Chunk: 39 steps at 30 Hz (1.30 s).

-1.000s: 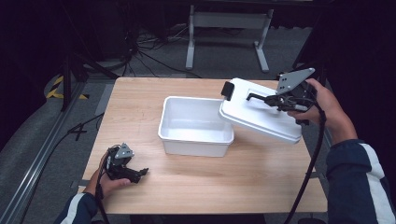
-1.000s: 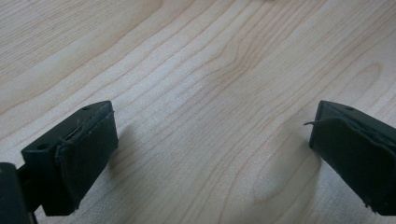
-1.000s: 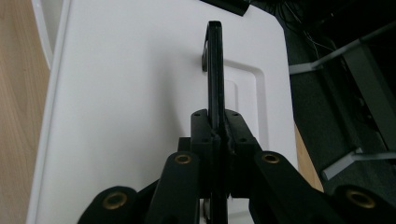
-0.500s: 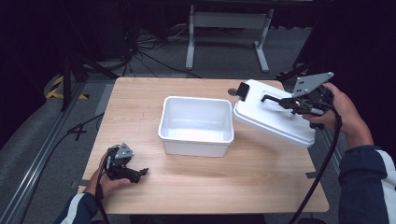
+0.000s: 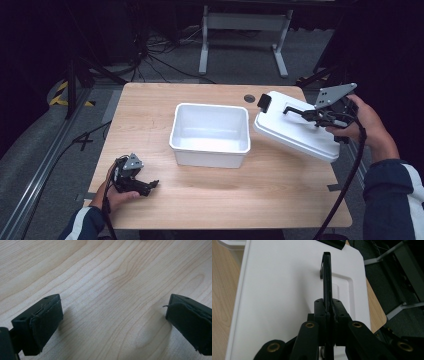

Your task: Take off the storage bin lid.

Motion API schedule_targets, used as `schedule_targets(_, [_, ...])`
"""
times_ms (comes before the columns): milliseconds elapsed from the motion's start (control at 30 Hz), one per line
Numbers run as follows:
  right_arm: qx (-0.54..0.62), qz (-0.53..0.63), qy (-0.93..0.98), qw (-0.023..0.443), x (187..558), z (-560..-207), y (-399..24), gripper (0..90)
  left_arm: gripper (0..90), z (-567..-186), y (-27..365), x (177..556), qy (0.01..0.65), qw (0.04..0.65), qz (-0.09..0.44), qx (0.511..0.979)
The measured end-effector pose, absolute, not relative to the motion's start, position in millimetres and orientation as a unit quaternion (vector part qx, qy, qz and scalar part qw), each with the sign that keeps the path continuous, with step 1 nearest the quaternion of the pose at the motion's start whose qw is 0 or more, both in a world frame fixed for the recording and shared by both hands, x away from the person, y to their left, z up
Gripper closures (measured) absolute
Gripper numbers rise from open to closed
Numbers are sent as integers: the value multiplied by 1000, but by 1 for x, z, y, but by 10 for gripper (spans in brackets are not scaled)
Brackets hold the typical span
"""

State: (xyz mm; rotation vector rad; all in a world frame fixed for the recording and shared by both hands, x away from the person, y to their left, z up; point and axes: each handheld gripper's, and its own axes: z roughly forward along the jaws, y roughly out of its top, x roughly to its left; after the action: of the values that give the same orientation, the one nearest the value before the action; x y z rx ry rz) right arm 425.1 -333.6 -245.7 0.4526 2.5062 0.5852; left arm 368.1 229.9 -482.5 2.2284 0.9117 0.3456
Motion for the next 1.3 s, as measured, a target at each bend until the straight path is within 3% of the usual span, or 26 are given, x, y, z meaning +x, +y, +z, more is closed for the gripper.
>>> schedule_targets(1300, [198, 185, 942, 199, 461, -337, -328, 842, 15, -483, 230, 368, 352, 347, 133, 859])
